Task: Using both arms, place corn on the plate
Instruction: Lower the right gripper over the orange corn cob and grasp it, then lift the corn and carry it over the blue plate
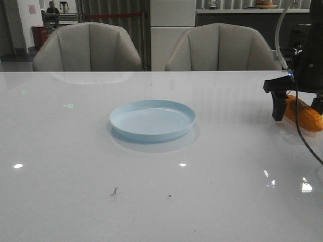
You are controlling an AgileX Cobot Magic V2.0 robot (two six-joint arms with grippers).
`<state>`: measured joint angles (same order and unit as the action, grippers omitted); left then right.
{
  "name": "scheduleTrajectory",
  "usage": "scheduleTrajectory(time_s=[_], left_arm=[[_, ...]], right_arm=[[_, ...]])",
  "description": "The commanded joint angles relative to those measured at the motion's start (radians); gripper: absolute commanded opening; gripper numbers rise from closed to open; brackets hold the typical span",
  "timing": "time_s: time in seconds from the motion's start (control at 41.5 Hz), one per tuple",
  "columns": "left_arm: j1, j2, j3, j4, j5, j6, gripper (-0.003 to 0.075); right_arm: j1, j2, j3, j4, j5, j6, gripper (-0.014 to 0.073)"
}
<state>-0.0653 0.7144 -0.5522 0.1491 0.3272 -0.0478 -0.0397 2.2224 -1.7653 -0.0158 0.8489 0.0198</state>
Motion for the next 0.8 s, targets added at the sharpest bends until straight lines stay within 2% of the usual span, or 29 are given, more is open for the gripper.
scheduleTrajectory(time_s=[0.0, 0.072, 0.265, 0.361, 0.578, 0.771], left_arm=[[0.002, -0.004, -0.028, -0.004, -0.084, -0.012, 0.0487], [0.002, -0.004, -0.028, -0.004, -0.084, -0.012, 0.0487], [0.002, -0.004, -0.028, -0.004, -0.084, -0.012, 0.0487], [0.002, -0.004, -0.028, -0.004, -0.084, -0.012, 0.0487], [0.002, -0.004, -0.028, -0.004, -0.084, -0.012, 0.0487], [0.002, -0.004, -0.028, -0.004, -0.084, -0.012, 0.0487]], right_arm=[[-0.004, -0.067, -0.038, -0.001, -0.032, -0.014, 0.061], [-0.004, -0.067, -0.038, -0.001, -0.034, -0.02, 0.057], [-0.004, -0.067, -0.038, -0.001, -0.029, -0.02, 0.0285], [-0.004, -0.067, -0.038, -0.001, -0.029, -0.02, 0.0188], [-0.002, -0.067, -0.065, -0.001, -0.004, -0.02, 0.0183], [0.015, -0.067, -0.192, 0.0, 0.068, -0.02, 0.0183]])
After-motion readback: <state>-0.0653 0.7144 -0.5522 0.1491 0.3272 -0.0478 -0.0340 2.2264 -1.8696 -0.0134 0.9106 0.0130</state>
